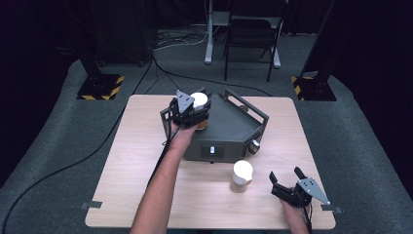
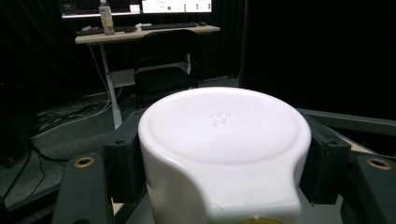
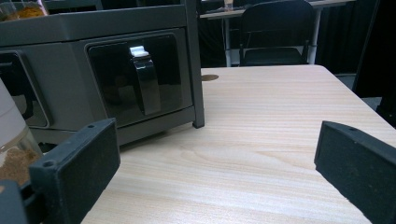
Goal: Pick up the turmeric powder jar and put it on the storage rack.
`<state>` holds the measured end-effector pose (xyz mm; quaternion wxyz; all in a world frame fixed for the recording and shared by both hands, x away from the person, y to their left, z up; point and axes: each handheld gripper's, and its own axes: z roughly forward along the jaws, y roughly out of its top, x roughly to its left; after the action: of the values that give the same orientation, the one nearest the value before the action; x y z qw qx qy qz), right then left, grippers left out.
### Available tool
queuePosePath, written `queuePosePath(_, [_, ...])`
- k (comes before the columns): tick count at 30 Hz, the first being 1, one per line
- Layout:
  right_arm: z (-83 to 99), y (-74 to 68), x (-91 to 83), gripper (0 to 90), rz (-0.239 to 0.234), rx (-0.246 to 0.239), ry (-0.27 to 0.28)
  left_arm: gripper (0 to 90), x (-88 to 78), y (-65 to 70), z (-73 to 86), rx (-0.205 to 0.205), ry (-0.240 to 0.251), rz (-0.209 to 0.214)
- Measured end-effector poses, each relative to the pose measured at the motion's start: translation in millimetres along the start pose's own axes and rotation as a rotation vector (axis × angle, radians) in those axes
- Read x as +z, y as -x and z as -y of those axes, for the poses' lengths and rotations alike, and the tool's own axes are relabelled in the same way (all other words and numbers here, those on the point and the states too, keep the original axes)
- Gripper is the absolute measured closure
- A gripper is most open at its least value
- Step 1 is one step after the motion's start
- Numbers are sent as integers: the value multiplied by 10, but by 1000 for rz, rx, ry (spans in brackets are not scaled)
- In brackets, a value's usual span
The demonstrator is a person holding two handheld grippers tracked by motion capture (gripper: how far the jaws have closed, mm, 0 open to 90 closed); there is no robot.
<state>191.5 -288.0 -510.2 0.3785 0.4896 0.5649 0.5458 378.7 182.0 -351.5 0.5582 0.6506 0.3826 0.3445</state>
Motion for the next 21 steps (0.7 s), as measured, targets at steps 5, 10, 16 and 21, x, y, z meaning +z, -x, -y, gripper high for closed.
queuePosePath(5, [-2,0,1,0,0,1,-1,300,3,-1,-6,0,-3,-1])
queuePosePath(10, [-1,4,0,0,0,7,0,258,4,30,-14,20,-9,-12])
queuePosePath(16, [-1,0,0,0,2,7,-1,42,27,49,-54,-6,-45,-34])
queuePosePath(21, [-1,-1,0,0,3,6,0,1,-1,40,-45,-8,-34,-29])
